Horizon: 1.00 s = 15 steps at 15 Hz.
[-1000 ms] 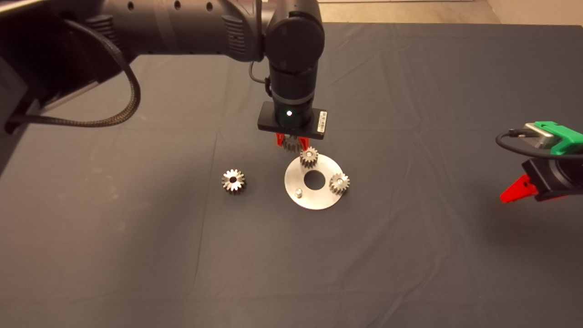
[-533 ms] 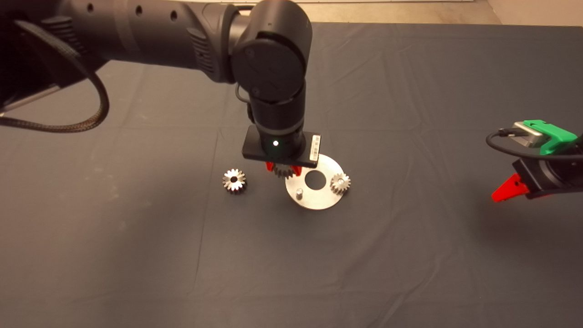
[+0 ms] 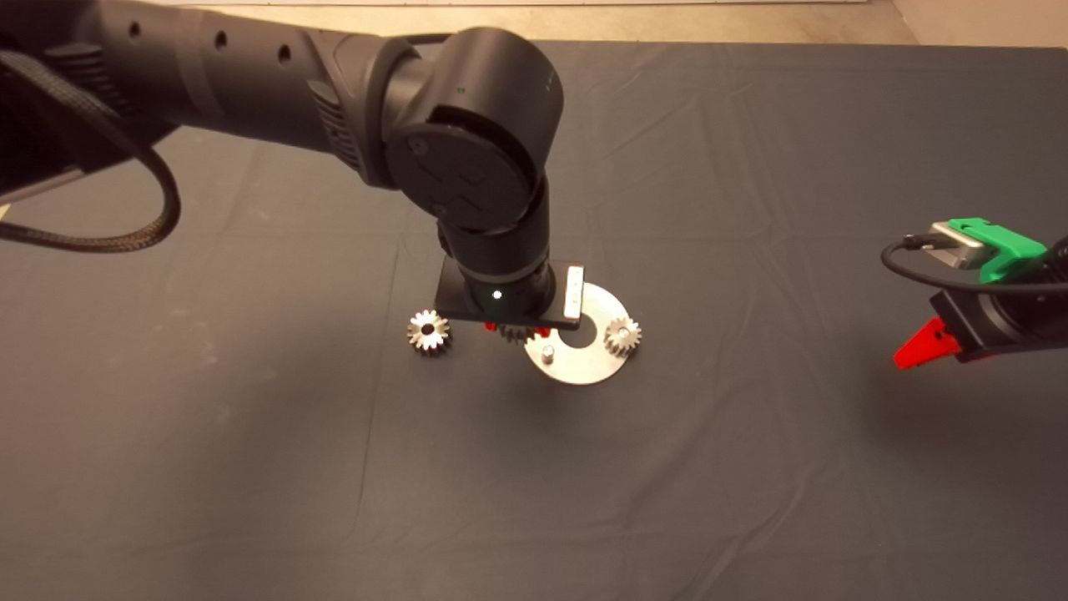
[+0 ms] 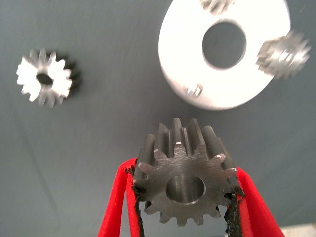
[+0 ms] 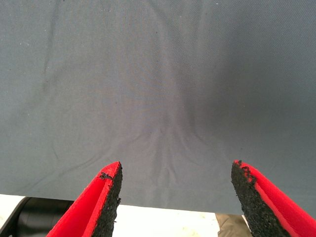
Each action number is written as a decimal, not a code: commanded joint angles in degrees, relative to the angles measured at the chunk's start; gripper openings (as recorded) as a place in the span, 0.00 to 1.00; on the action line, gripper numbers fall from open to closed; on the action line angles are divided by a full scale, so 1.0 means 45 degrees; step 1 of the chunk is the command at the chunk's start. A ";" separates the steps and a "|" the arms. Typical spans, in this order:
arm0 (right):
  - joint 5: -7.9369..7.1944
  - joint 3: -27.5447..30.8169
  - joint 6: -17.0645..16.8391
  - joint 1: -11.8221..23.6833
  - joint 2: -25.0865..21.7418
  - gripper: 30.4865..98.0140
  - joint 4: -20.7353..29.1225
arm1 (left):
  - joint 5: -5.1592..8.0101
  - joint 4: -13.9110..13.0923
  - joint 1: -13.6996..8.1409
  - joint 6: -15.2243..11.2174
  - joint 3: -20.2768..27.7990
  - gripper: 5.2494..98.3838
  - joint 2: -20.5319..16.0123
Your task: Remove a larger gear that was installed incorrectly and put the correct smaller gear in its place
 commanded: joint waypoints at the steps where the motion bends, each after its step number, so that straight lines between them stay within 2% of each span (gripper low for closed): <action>1: -0.0013 0.0011 0.0047 0.0166 0.0065 0.42 0.0077 | 0.0780 0.0984 0.0773 0.0069 -0.0795 0.22 0.0463; 3: -0.0033 -0.0008 0.0037 0.0175 0.0065 0.42 0.0077 | 0.0780 0.1023 0.1017 0.0049 -0.0970 0.22 0.0565; 6: -0.0033 -0.0039 -0.0012 0.0186 0.0233 0.42 0.0057 | 0.0819 0.1687 0.1509 0.0069 -0.1155 0.22 0.0751; 15: -0.0033 -0.0360 -0.0090 0.0186 0.0280 0.42 0.0057 | 0.0858 0.2000 0.1990 0.0049 -0.1337 0.22 0.0887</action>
